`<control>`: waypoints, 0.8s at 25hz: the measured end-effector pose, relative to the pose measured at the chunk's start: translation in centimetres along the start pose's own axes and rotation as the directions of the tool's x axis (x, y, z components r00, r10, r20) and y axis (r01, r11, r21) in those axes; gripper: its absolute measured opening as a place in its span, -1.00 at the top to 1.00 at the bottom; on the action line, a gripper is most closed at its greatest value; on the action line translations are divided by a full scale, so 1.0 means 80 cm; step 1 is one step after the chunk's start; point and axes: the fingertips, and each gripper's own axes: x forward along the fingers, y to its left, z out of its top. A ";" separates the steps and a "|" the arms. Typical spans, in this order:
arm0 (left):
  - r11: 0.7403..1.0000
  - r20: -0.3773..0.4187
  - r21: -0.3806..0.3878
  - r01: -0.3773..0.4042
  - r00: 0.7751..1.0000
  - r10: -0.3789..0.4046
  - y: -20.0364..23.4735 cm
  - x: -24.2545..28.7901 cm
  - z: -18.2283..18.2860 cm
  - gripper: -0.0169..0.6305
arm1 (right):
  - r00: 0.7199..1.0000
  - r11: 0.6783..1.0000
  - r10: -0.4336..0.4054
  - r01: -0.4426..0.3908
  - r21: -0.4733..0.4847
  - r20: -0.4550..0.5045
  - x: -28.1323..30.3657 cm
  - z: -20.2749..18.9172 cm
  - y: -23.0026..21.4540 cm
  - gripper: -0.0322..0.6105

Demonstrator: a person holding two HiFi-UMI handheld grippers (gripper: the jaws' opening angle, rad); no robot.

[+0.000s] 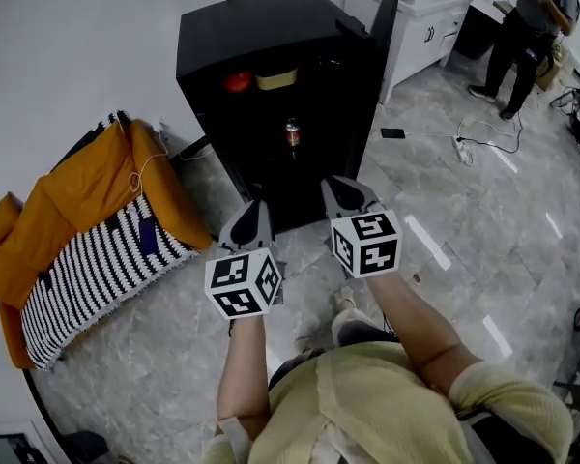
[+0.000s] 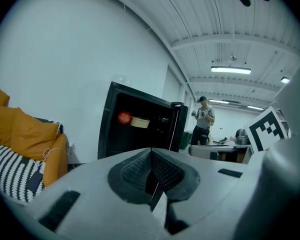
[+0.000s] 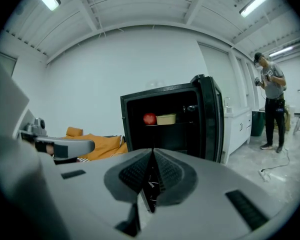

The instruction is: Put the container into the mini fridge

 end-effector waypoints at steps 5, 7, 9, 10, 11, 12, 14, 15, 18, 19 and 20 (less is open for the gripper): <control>0.999 -0.016 0.041 -0.007 1.000 0.008 -0.007 -0.017 -0.009 0.88 | 1.000 1.000 0.004 -0.004 0.011 -0.001 -0.018 -0.009 0.001 0.80; 0.998 -0.026 0.064 -0.009 1.000 0.011 -0.010 -0.022 -0.015 0.88 | 1.000 1.000 0.000 0.000 0.011 -0.011 -0.025 -0.018 0.000 0.80; 0.997 -0.034 0.079 -0.006 0.999 0.009 -0.013 -0.025 -0.020 0.88 | 1.000 1.000 -0.006 0.006 0.010 -0.025 -0.032 -0.027 -0.002 0.80; 0.996 -0.038 0.085 -0.004 0.999 0.008 -0.013 -0.026 -0.023 0.88 | 0.999 1.000 -0.008 0.008 0.010 -0.032 -0.035 -0.031 -0.002 0.80; 0.996 -0.042 0.089 -0.004 0.999 0.007 -0.012 -0.027 -0.025 0.88 | 0.999 1.000 -0.008 0.009 0.009 -0.039 -0.038 -0.035 -0.001 0.80; 0.996 -0.046 0.091 -0.005 0.999 0.009 -0.011 -0.029 -0.026 0.88 | 0.999 1.000 -0.008 0.008 0.007 -0.046 -0.041 -0.039 -0.001 0.80; 0.996 -0.049 0.087 -0.010 0.999 0.014 -0.007 -0.033 -0.029 0.88 | 0.998 1.000 -0.005 0.005 0.004 -0.057 -0.044 -0.045 0.002 0.81; 0.996 -0.049 0.083 -0.013 0.999 0.017 -0.006 -0.034 -0.030 0.88 | 0.998 1.000 -0.002 0.002 0.002 -0.062 -0.046 -0.048 0.003 0.81; 0.997 -0.053 0.076 -0.021 0.998 0.025 -0.002 -0.038 -0.036 0.88 | 0.998 1.000 0.006 -0.006 -0.004 -0.067 -0.048 -0.051 0.006 0.81; 0.997 -0.055 0.074 -0.022 0.998 0.026 -0.002 -0.039 -0.037 0.88 | 0.998 1.000 0.008 -0.008 -0.006 -0.067 -0.049 -0.051 0.007 0.81; 0.997 -0.058 0.073 -0.023 0.998 0.027 -0.001 -0.039 -0.039 0.88 | 0.998 1.000 0.010 -0.010 -0.006 -0.067 -0.049 -0.051 0.008 0.81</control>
